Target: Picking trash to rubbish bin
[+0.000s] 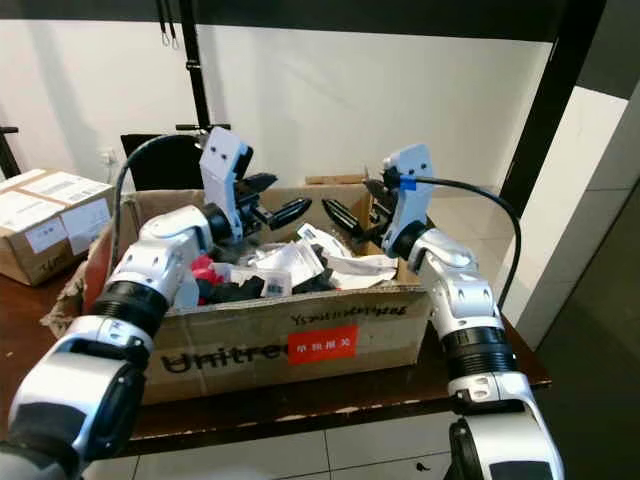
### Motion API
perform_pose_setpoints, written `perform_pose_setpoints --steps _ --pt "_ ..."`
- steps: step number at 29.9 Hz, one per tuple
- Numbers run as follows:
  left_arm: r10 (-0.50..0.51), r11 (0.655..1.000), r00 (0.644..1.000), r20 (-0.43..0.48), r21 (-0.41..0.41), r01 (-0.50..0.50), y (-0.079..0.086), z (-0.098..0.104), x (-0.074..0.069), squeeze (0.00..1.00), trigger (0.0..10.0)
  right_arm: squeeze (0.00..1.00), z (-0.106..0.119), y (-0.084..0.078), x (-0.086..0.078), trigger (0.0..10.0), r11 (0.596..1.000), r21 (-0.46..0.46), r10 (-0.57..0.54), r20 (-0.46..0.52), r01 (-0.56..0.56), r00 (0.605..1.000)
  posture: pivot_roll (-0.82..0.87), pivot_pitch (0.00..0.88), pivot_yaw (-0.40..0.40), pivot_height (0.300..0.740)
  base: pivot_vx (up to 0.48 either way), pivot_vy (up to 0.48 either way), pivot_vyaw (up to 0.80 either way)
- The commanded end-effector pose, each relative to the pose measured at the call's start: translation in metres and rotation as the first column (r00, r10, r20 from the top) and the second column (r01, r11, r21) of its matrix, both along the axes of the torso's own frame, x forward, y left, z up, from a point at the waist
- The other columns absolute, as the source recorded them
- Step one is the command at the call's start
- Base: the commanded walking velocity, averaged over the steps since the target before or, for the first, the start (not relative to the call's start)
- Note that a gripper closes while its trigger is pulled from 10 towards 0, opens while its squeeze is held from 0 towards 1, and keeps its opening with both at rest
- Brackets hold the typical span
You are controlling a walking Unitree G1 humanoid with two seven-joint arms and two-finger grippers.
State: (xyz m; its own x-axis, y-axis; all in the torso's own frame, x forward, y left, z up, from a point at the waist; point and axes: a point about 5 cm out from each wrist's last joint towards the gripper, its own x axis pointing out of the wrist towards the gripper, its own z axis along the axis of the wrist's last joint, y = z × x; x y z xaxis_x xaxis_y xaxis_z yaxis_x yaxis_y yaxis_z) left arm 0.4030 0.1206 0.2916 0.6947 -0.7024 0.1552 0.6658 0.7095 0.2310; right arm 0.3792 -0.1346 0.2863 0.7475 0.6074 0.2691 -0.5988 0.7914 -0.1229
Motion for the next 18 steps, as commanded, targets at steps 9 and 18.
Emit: perform_pose_setpoints --steps 9,18 --pt "-0.274 0.918 0.951 0.146 -0.255 0.304 -0.007 0.032 -0.027 0.00 10.0 0.00 0.003 -0.008 -0.005 10.0 0.994 0.102 0.053 -0.040 -0.048 0.998 0.05 0.049 -0.033 0.740 0.000 0.000 0.00" --pt "-0.226 0.932 0.968 0.112 -0.263 0.249 -0.004 0.012 -0.037 0.00 10.0 0.00 -0.004 -0.011 -0.010 10.0 0.994 0.090 0.061 -0.059 -0.056 0.996 0.06 0.054 -0.036 0.740 0.000 0.000 0.00"
